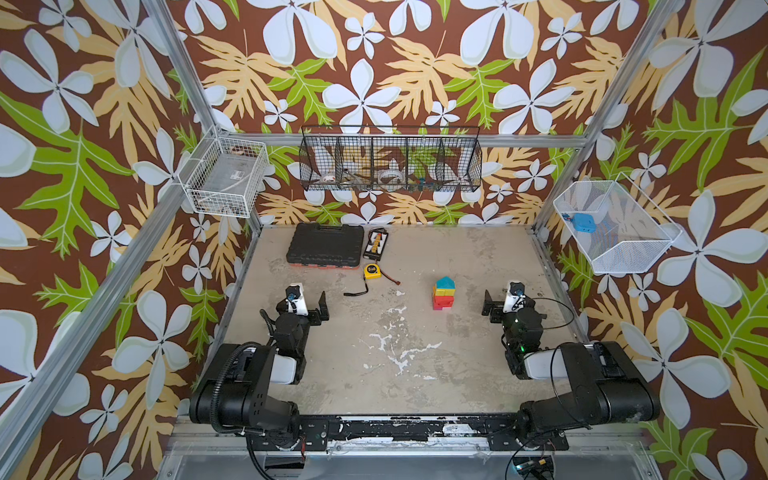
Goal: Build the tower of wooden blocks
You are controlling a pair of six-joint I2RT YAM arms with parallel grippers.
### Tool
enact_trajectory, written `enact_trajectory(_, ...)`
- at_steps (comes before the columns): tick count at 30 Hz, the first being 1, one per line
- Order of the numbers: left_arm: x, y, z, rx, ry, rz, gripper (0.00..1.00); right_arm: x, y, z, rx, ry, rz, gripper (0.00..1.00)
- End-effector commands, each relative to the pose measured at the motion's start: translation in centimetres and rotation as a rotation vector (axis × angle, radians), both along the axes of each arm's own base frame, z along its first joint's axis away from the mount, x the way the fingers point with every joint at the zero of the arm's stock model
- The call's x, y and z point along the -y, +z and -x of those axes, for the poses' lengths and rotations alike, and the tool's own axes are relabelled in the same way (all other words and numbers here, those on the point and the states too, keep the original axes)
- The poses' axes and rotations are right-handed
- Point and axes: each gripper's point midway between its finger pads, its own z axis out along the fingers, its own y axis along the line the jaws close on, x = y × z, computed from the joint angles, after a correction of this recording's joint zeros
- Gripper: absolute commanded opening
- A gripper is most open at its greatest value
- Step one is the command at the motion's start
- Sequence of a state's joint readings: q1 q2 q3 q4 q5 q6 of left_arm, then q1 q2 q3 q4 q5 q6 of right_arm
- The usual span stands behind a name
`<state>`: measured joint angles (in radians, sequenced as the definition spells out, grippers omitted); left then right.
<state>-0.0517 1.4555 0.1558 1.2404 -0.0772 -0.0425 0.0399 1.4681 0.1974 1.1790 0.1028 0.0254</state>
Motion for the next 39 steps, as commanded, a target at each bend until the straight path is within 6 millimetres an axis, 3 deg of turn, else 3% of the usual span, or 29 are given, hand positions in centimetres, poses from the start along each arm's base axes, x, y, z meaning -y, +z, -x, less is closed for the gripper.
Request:
enact_trajectory(1, 0.1, 1.3, -0.2, 0.053, -0.004, -0.012, 1.0, -0.1, 0.5, -0.2, 0.02, 0.005, -0.007, 1.0)
enact_trajectory(19, 0.1, 1.3, -0.2, 0.055, -0.006, -0.012, 1.0, -0.2, 0.5, 0.1, 0.024, 0.002, 0.001, 1.0)
enact_trajectory(20, 0.1, 1.3, -0.2, 0.055, -0.005, -0.012, 1.0, 0.0, 0.8, 0.8, 0.048, -0.014, 0.008, 1.0)
enact_trajectory(23, 0.1, 1.3, -0.2, 0.055, -0.005, -0.012, 1.0, 1.7, 3.3, 6.3, 0.241, -0.113, -0.022, 1.0)
enact_trajectory(24, 0.1, 1.3, -0.2, 0.055, -0.006, -0.012, 1.0, 2.0, 3.8, 7.0, 0.269, -0.131, -0.033, 1.0)
enact_trajectory(25, 0.1, 1.4, -0.2, 0.056, -0.004, -0.012, 1.0, 1.9, 3.6, 6.1, 0.25, -0.125, -0.027, 1.0)
enact_trajectory(27, 0.1, 1.4, -0.2, 0.056, -0.005, -0.012, 1.0, -0.4, 1.1, 0.6, 0.062, -0.012, 0.028, 1.0)
enact_trajectory(28, 0.1, 1.3, -0.1, 0.054, -0.005, -0.012, 1.0, -0.9, 0.5, -0.7, 0.025, 0.035, 0.01, 1.0)
enact_trajectory(30, 0.1, 1.3, -0.2, 0.055, -0.006, -0.011, 1.0, 1.8, 0.6, 0.6, 0.043, -0.058, -0.075, 1.0)
enact_trajectory(39, 0.1, 1.3, -0.2, 0.055, -0.008, -0.011, 1.0, 1.1, 0.5, 0.2, 0.03, -0.083, -0.006, 1.0)
